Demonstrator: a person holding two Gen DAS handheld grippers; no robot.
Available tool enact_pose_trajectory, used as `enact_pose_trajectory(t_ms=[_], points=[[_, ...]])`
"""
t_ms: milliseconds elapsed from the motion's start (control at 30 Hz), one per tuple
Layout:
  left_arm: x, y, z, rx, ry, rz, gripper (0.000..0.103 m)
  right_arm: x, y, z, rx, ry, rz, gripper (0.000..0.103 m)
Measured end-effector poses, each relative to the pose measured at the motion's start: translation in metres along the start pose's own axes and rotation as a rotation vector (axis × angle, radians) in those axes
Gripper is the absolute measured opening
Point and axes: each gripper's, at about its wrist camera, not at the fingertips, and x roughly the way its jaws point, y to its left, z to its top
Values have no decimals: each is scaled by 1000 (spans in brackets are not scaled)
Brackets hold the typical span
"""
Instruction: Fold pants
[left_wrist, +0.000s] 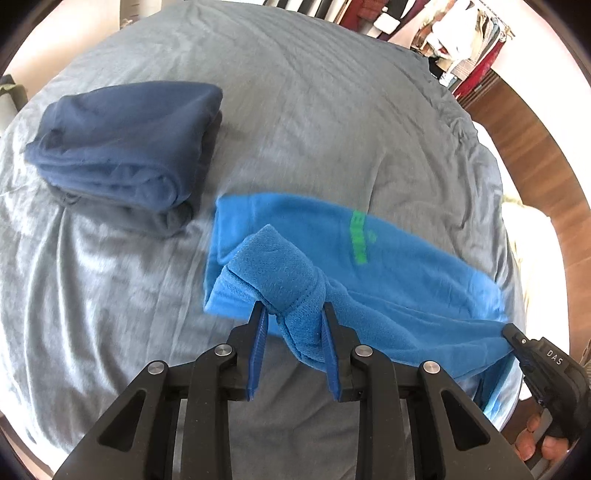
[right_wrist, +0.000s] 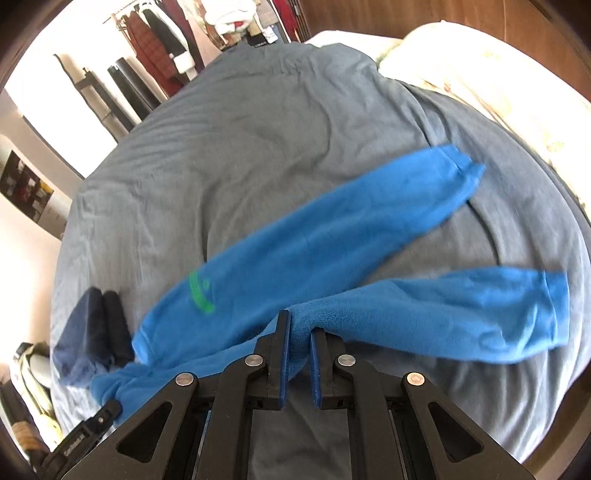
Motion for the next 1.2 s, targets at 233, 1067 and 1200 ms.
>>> enact_pose_trajectory(t_ms=[233, 1067, 1200], points=[[31, -5, 37, -20, -14, -1, 28, 46, 18, 40, -24, -5, -1, 10], [106, -3, 94, 326, -116, 119, 61, 168, 42, 77, -30, 67, -165, 10], [128, -2, 106, 308, -99, 74, 56, 173, 43, 76, -43, 72, -186, 10]])
